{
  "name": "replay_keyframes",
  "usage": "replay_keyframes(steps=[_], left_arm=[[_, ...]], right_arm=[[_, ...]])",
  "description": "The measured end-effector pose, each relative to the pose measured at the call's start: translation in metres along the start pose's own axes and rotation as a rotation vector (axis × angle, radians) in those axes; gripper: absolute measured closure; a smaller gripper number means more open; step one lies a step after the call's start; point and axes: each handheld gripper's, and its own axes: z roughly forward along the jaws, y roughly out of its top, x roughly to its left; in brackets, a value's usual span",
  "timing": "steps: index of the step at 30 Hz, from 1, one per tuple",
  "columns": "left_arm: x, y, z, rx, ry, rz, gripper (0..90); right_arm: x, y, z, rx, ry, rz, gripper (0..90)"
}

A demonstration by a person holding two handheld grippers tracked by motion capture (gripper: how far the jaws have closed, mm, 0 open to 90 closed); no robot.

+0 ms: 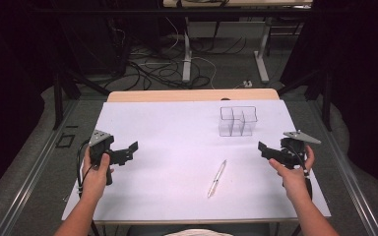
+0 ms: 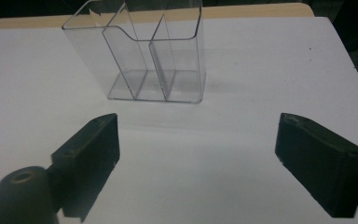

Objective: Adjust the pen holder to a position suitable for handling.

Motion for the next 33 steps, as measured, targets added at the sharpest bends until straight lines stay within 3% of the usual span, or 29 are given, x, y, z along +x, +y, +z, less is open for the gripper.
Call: replay_keyframes(steps=[8, 12, 17, 18, 25, 33], left_arm=[[0.004, -0.003, 0.002, 0.015, 0.031, 0.009, 0.2], [0.005, -0.005, 0.003, 0.023, 0.052, 0.037, 0.2], [0.006, -0.006, 0.003, 0.031, 0.062, 0.035, 0.2], [0.006, -0.006, 0.003, 0.03, 0.062, 0.033, 0.3], [0.007, -0.007, 0.002, 0.032, 0.052, 0.027, 0.3], [0.007, -0.008, 0.002, 0.032, 0.055, 0.023, 0.4]], right_arm=[[-0.003, -0.001, 0.01, 0.029, -0.015, -0.048, 17.6], [-0.002, 0.001, 0.011, 0.032, -0.018, -0.033, 20.0], [0.0, 0.006, 0.012, 0.021, -0.022, -0.007, 25.2], [0.002, 0.009, 0.013, 0.016, -0.021, -0.031, 27.6], [0.006, 0.02, 0.019, 0.043, 0.025, -0.067, 32.6], [0.009, 0.041, 0.028, 0.041, 0.024, -0.155, 33.8]])
